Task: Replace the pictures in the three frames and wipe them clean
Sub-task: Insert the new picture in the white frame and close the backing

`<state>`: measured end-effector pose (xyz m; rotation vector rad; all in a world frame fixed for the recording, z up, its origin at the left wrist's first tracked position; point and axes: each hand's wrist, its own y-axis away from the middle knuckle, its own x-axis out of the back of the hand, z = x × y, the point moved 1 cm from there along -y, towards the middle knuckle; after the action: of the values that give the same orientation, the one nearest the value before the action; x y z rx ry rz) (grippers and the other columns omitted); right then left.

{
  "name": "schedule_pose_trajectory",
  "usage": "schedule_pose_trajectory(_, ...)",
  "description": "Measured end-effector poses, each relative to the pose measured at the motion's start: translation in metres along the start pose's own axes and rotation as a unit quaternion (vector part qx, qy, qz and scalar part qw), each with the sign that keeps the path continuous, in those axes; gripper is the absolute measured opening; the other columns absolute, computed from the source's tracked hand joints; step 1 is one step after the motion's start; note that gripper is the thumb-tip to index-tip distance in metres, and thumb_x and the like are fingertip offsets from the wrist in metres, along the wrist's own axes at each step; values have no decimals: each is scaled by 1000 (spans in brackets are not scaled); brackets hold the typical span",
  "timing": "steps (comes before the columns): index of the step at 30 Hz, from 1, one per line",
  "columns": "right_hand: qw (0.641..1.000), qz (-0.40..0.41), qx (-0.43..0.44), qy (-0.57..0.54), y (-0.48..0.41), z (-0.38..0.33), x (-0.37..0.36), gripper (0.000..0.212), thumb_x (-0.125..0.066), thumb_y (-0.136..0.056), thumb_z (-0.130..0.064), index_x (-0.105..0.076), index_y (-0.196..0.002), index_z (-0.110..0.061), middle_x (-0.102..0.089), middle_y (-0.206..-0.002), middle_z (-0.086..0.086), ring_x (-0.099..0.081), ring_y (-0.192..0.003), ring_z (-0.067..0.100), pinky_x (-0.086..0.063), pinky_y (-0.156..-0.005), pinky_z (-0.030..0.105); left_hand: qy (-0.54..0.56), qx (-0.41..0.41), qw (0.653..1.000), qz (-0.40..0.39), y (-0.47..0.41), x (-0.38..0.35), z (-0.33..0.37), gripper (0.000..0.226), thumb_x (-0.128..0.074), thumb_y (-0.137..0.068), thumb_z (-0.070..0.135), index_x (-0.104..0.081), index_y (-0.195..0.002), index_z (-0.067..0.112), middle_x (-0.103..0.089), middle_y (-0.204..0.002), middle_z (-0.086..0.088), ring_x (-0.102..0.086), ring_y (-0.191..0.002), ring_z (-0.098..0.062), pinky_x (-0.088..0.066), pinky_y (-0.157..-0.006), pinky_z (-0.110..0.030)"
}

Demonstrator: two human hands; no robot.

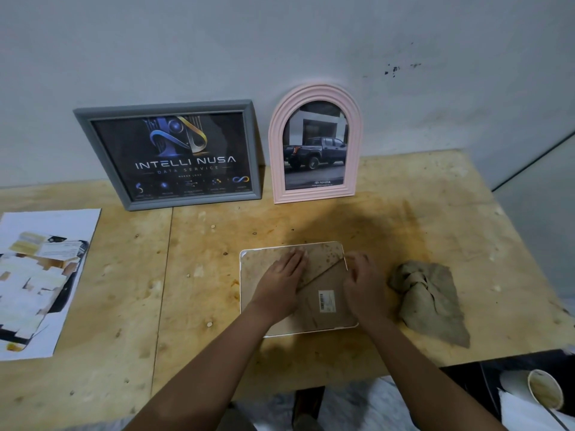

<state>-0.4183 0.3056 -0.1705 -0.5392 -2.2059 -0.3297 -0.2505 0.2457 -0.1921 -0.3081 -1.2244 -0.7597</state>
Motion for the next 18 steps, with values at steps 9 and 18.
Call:
schedule_pose_trajectory(9, 946, -191, 137, 225, -18, -13, -7, 56, -35, -97, -29, -12, -149, -29, -10, -156, 0, -9, -143, 20, -19, -114, 38, 11, 7, 1000, -17, -2, 6, 2, 75, -50, -90, 23, -6, -150, 17, 0, -158, 1, 4, -146, -17, -7, -118, -32)
schedule_pose_trajectory(18, 956, -193, 124, 182, -27, -19, -16, 49, -48, -91, -25, -37, -138, -25, -22, -151, 5, -17, -139, 24, -27, -112, 38, -20, 6, 1000, -18, -8, 6, 4, 79, -74, -64, 28, -47, -135, 6, -49, -139, -9, -46, -128, -30, -43, -99, -39)
